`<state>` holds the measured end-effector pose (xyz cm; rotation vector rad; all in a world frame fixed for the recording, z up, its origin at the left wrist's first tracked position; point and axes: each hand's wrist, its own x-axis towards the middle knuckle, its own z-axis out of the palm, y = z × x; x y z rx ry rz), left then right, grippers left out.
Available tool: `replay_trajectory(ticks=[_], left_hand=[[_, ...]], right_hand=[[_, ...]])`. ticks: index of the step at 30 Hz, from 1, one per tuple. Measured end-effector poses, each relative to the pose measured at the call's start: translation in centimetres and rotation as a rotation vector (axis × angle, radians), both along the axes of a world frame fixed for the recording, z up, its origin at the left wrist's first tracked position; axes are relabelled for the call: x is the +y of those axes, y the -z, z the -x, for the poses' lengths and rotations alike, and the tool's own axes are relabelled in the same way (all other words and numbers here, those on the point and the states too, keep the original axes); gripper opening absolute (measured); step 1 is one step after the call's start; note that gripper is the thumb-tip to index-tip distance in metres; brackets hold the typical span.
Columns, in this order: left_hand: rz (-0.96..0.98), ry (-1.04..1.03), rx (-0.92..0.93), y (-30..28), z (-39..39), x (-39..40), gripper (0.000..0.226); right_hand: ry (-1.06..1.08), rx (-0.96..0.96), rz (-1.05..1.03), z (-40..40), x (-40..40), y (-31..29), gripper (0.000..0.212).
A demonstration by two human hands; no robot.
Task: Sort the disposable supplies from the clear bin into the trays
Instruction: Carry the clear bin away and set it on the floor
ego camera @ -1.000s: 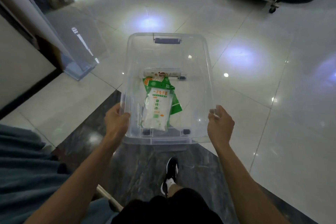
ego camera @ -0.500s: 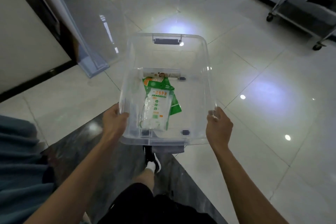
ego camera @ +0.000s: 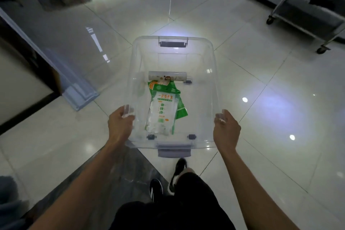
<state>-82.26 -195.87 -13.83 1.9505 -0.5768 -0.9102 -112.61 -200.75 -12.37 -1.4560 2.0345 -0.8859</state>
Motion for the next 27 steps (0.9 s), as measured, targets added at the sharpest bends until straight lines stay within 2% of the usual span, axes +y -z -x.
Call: replay_trajectory(ticks=[10, 17, 27], left_hand=[[-0.015, 0.024, -0.015, 1.0, -3.0, -23.1, 0.036], [0.015, -0.115, 0.024, 0.5, -7.3, -33.7, 0.039], [0.032, -0.279, 0.095, 3.4, -17.1, -52.2, 0.031]], right_hand=[[0.021, -0.021, -0.053, -2.9, -22.8, 2.3, 0.016], [-0.12, -0.007, -0.044, -7.8, -37.5, 0.6, 0.013], [-0.267, 0.044, -0.036, -19.5, -59.1, 2.6, 0.012]])
